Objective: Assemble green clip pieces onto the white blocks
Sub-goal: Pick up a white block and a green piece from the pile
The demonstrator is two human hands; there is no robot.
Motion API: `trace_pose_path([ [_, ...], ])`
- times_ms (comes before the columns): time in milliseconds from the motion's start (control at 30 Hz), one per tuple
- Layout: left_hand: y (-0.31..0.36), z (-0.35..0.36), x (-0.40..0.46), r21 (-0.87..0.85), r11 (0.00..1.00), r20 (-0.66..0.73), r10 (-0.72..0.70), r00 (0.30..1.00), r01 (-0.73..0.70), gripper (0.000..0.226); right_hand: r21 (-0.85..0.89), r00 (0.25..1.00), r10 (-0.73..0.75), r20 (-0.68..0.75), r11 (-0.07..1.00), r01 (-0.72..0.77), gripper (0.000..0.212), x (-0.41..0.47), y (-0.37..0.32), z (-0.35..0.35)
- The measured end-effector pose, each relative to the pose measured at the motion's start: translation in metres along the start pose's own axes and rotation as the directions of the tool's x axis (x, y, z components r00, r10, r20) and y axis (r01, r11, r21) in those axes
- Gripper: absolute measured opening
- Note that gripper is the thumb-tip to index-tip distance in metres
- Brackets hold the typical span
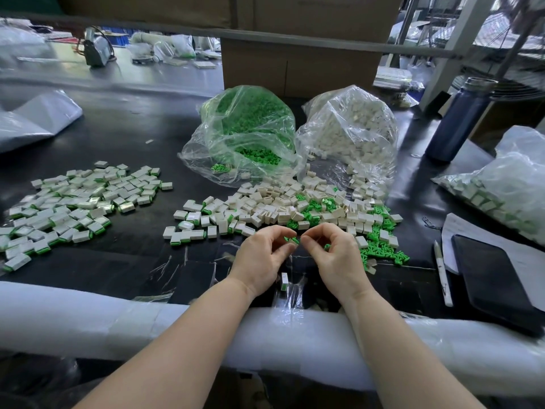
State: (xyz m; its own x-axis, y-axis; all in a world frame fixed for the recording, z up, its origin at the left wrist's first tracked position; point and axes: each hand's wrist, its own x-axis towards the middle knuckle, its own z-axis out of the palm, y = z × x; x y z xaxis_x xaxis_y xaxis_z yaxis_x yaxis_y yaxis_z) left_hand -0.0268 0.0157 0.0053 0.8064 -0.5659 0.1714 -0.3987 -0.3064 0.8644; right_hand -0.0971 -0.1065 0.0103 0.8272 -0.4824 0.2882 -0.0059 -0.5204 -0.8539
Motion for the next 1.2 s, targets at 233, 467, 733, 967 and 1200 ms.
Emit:
trace_pose_path([
  [233,-0.001,-0.001,0.002,0.138,0.99,-0.272,0.016,0.962,0.023,0.02,-0.228,0.962,0.097,-0.254,0.961,-0.157,0.004,0.003,0.006,-0.008],
  [467,-0.005,0.001,0.003,0.327,0.937,-0.269,-0.035,0.963,0.125,0.038,-0.364,0.818,0.286,-0.499,0.788,-0.497,0.024,0.007,0.011,-0.017],
  [733,-0.005,0.003,0.003,0.392,0.906,-0.254,-0.062,0.965,0.161,0.046,-0.441,0.774,0.421,-0.472,0.648,-0.621,0.03,0.012,0.018,-0.018],
  [967,-0.005,0.003,0.003,0.456,0.867,-0.252,-0.09,0.963,0.2,0.043,-0.383,0.798,0.349,-0.492,0.736,-0.558,0.019,0.012,0.017,-0.02],
  [1200,-0.002,0.001,0.0,0.355,0.935,-0.299,0.11,0.948,0.004,0.024,-0.187,0.986,-0.006,-0.169,0.982,-0.026,0.011,0.005,0.006,-0.006],
])
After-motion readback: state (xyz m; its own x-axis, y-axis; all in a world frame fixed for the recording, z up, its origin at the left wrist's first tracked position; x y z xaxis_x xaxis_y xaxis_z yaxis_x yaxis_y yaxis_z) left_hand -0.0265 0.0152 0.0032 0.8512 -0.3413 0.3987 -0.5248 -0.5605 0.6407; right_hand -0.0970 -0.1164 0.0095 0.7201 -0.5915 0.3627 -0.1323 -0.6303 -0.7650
